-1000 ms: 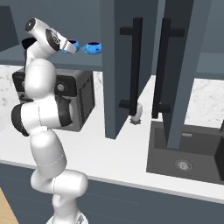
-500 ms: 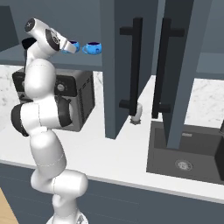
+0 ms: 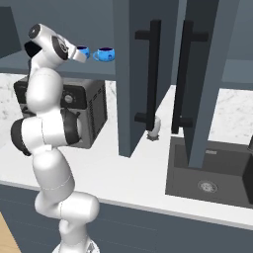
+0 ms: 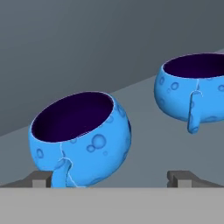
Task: Gather all objects into one cabinet and sort the glasses and bowls to opposite sides.
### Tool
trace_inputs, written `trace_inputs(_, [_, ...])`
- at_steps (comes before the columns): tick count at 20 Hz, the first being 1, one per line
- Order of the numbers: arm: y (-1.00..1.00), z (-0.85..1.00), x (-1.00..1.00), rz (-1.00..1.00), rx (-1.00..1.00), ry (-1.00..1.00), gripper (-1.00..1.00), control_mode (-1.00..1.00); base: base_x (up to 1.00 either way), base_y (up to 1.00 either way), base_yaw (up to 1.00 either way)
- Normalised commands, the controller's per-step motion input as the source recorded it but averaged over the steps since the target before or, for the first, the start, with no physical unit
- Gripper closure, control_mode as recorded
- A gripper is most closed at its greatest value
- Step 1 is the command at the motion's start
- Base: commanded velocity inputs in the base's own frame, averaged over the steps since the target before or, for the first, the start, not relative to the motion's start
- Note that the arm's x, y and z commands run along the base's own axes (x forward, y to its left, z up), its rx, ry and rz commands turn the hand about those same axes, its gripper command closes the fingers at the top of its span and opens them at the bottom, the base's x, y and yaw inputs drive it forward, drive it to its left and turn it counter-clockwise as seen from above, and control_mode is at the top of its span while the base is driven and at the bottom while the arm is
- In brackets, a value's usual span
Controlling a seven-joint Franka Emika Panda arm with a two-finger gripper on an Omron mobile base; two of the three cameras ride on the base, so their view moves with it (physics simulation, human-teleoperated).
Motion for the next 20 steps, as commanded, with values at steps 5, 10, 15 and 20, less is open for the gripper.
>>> trace_inputs(5, [0.0,-0.09,0.0,0.0,0.0,0.0,-1.0,-1.0,0.0,0.0,0.0])
trace_inputs(10, [0.0,-0.02,0.0,0.0,0.0,0.0,1.0,-1.0,0.0,0.0,0.0])
trace_inputs(15, [0.0,0.0,0.0,0.0,0.0,0.0,1.0,-1.0,0.0,0.0,0.0])
trace_inputs(20, [0.01,0.0,0.0,0.0,0.0,0.0,1.0,-1.0,0.0,0.0,0.0])
